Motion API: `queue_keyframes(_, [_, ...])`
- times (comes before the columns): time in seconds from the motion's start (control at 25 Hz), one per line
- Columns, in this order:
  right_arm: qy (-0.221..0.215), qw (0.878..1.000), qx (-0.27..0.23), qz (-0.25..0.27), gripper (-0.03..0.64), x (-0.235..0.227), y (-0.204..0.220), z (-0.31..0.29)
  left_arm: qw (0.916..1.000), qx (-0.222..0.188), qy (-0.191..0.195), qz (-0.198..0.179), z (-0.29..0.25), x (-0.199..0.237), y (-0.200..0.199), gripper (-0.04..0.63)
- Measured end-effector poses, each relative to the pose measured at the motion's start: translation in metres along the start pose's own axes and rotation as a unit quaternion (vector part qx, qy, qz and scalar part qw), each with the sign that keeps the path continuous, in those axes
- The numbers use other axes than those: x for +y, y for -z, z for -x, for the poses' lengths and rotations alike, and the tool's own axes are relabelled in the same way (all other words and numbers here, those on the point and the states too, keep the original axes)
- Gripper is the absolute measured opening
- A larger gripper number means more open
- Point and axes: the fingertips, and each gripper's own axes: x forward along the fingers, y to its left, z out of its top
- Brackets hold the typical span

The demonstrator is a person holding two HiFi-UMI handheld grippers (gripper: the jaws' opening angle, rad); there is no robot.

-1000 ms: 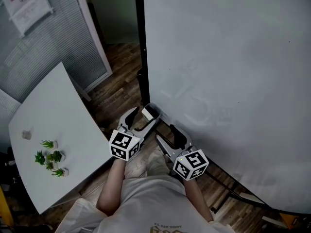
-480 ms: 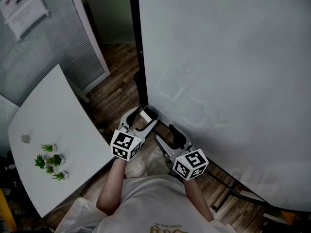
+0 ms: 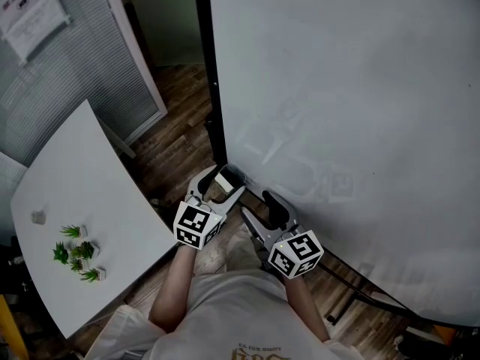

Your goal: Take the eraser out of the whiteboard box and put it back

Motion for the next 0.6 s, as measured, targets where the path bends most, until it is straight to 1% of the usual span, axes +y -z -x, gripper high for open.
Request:
queue_keyframes(0.24, [-0.004, 1.000, 0.001, -0.002, 0.273, -0.0020, 0.0006, -0.0011, 0.9999, 0.000, -0.005, -0.015, -0.0027, -0.0004, 0.0008, 0.306])
queue_keyframes(0.4, [-0.006, 1.000, 0.002, -0.003, 0.273, -0.0017, 0.0002, -0.0012, 0.9996, -0.008, -0.006, -0.026, -0.0030, -0.0005, -0.0018, 0.297])
queue_keyframes(0.6, [-0.007, 1.000, 0.000, -0.004, 0.273, -0.0018, -0.0018, -0.0003, 0.9994, -0.014, -0.005, -0.030, -0.0028, -0.0016, -0.0034, 0.288])
